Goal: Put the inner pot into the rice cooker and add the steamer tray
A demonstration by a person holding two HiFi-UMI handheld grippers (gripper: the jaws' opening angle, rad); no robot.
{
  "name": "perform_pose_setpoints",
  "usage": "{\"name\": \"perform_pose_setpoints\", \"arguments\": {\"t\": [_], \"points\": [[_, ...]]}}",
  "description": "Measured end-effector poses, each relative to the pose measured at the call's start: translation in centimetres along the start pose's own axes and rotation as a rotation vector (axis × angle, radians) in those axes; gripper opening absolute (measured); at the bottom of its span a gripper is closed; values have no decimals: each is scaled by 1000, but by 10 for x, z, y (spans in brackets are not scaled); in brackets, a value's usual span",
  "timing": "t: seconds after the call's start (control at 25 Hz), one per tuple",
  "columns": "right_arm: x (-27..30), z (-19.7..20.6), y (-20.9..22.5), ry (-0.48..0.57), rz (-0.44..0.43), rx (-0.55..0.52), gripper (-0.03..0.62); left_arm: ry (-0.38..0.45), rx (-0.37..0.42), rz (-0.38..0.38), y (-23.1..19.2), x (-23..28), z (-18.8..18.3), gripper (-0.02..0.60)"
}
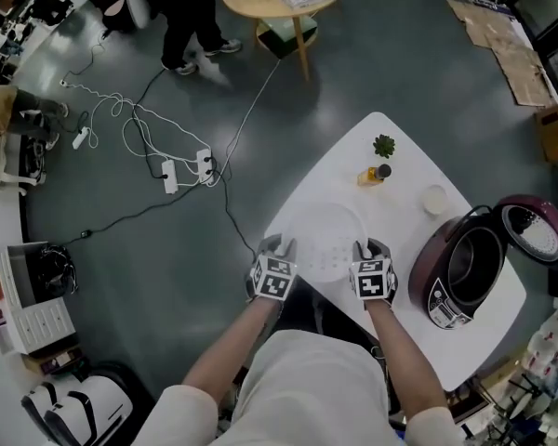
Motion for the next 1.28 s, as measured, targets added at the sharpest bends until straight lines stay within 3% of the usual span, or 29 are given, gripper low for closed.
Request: {"name": "perform_pose_setpoints", "arguments": {"t": [0.8,1.28], "points": [[-157,20,115,217,235,184,97,195,303,124,146,-36,-132,95],[-219,57,175,260,344,262,98,235,436,195,236,-39,-172,95]]}}
Point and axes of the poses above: the fingertips, and each gripper's own axes: x forward along the fingers, y to its right, z out of its underside, the point moved 2 cm from there along -x, backward along the fingers, and after that the axes turned 1 degree about -x, right-handed, at the moved point
